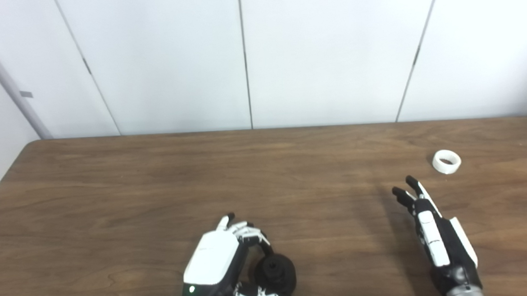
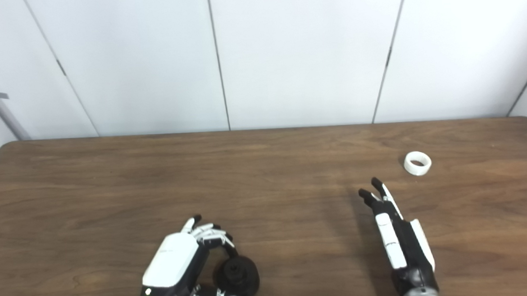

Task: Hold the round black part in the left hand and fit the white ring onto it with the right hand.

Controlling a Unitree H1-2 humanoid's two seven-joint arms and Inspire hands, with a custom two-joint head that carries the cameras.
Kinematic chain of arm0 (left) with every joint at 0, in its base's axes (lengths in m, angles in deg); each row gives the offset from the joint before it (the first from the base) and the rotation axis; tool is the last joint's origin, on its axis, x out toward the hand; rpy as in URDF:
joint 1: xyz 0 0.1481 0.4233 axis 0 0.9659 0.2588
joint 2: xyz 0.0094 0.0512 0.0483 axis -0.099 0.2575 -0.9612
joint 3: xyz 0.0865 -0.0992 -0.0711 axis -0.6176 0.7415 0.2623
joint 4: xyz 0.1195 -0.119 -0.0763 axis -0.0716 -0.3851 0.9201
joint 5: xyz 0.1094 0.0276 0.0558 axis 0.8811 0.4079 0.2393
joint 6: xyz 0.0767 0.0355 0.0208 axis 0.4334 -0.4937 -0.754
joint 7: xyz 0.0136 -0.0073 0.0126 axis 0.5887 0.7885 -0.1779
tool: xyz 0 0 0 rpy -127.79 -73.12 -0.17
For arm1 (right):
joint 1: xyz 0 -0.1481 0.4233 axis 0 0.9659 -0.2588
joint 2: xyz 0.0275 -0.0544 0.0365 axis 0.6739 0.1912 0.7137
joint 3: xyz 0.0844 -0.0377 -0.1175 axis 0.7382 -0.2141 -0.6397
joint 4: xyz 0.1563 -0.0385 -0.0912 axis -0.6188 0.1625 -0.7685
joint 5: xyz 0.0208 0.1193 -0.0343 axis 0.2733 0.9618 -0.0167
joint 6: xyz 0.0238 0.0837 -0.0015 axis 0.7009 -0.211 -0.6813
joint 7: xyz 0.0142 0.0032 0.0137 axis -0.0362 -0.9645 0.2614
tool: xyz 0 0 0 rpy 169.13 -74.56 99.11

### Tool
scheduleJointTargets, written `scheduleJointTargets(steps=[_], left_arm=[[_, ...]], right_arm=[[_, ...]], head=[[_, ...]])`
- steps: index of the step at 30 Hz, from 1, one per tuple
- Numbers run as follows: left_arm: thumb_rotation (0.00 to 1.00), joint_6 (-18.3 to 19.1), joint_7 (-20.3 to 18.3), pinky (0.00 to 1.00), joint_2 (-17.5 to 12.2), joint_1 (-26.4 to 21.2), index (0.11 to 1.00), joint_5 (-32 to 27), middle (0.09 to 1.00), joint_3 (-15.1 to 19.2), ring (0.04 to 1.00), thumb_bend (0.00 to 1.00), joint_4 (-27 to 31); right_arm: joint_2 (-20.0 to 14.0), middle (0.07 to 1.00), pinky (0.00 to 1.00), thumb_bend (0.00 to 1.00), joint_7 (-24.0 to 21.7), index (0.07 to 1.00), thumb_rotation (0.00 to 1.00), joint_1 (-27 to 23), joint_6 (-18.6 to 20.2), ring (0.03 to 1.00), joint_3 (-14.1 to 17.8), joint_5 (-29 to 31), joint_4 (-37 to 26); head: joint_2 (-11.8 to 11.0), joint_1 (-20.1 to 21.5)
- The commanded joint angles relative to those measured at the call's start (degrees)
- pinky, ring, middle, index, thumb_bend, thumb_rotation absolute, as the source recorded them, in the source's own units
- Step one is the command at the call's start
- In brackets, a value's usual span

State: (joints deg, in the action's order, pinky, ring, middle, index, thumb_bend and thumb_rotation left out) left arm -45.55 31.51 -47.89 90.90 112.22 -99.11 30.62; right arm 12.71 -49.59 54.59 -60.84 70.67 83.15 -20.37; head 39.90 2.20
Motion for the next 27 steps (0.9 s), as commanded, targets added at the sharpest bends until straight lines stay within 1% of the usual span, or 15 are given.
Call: scheduleJointTargets(steps=[1,5,8,11,12,14,16,17,19,20,22,23,26,27], left_arm=[[0.05,-1.5,2.2,1.0,0.1,-0.2,0.484,1.4,0.752,0.3,0.856,0.52,-0.4],[0.05,-2.2,3.9,1.0,0.0,0.6,0.484,2.1,0.751,0.6,0.855,0.52,-2.2],[0.05,-3.0,5.4,1.0,-0.3,1.0,0.484,2.0,0.751,0.7,0.854,0.52,-3.6],[0.05,-4.1,6.9,1.0,-0.6,1.3,0.484,2.1,0.753,0.9,0.852,0.52,-5.2],[0.05,-4.2,7.1,1.0,-0.6,1.3,0.484,2.1,0.754,1.0,0.852,0.52,-5.3],[0.05,-4.4,7.6,1.0,-0.8,1.3,0.484,2.2,0.755,1.1,0.854,0.52,-5.7],[0.05,-4.6,7.9,1.0,-0.8,1.4,0.484,2.2,0.755,1.3,0.855,0.52,-6.0],[0.05,-4.8,8.2,1.0,-0.7,1.5,0.484,2.0,0.754,1.4,0.854,0.52,-6.2],[0.05,-5.3,8.7,1.0,-0.7,1.5,0.484,1.8,0.754,1.6,0.855,0.52,-6.7],[0.05,-5.5,9.0,1.0,-0.7,1.6,0.484,1.6,0.752,1.7,0.853,0.52,-7.0],[0.05,-6.0,9.2,1.0,-0.8,1.6,0.484,1.0,0.753,2.0,0.855,0.52,-7.3],[0.05,-6.2,9.1,1.0,-0.8,1.6,0.484,0.7,0.753,2.1,0.854,0.52,-7.4],[0.05,-6.4,8.9,1.0,-1.2,1.6,0.484,0.2,0.752,2.4,0.852,0.52,-7.5],[0.05,-6.5,8.9,1.0,-1.3,1.6,0.484,0.2,0.752,2.5,0.851,0.52,-7.5]], right_arm=[[0.2,0.883,1.0,0.56,0.3,0.954,1.0,-0.2,0.0,0.923,0.2,0.1,-2.7],[0.0,0.881,1.0,0.57,0.2,0.951,1.0,-0.1,1.2,0.92,0.4,0.3,-3.6],[-0.2,0.878,1.0,0.58,0.2,0.953,1.0,-0.3,1.3,0.917,0.5,0.3,-3.6],[-0.4,0.877,1.0,0.58,0.0,0.953,1.0,-0.5,0.8,0.913,0.7,0.6,-3.2],[-0.4,0.877,1.0,0.58,0.0,0.952,1.0,-0.5,0.7,0.911,0.8,0.6,-3.2],[-0.3,0.875,1.0,0.58,0.2,0.95,1.0,-0.7,1.2,0.906,1.0,0.6,-3.4],[-0.3,0.875,1.0,0.57,0.2,0.95,1.0,-0.7,1.5,0.901,1.2,0.8,-3.8],[-0.4,0.882,1.0,0.55,0.1,0.953,1.0,-0.7,1.7,0.906,1.3,1.0,-4.0],[-0.4,0.887,1.0,0.54,0.1,0.954,0.97,-0.6,2.0,0.916,1.5,1.2,-4.3],[-0.4,0.889,0.98,0.55,0.1,0.949,0.9,-0.6,2.2,0.931,1.6,1.0,-4.4],[-0.5,0.893,0.96,0.56,0.6,0.928,0.81,-0.6,2.5,0.939,1.6,0.1,-4.6],[-0.6,0.896,0.95,0.58,0.8,0.903,0.76,-0.6,2.5,0.94,1.6,-0.6,-4.7],[-1.0,0.899,0.89,0.6,1.8,0.862,0.66,-1.1,2.2,0.926,1.9,-3.3,-4.7],[-1.4,0.897,0.87,0.6,2.2,0.855,0.65,-1.5,2.2,0.918,2.1,-4.5,-4.7]], head=[[0.3,0.1],[1.0,0.4],[1.7,0.8],[1.7,0.8],[2.0,1.1],[2.0,1.1],[2.2,1.6],[2.3,1.9],[2.1,2.1],[2.0,2.2],[1.9,2.4],[1.8,2.6],[1.7,3.8],[1.7,3.8]])
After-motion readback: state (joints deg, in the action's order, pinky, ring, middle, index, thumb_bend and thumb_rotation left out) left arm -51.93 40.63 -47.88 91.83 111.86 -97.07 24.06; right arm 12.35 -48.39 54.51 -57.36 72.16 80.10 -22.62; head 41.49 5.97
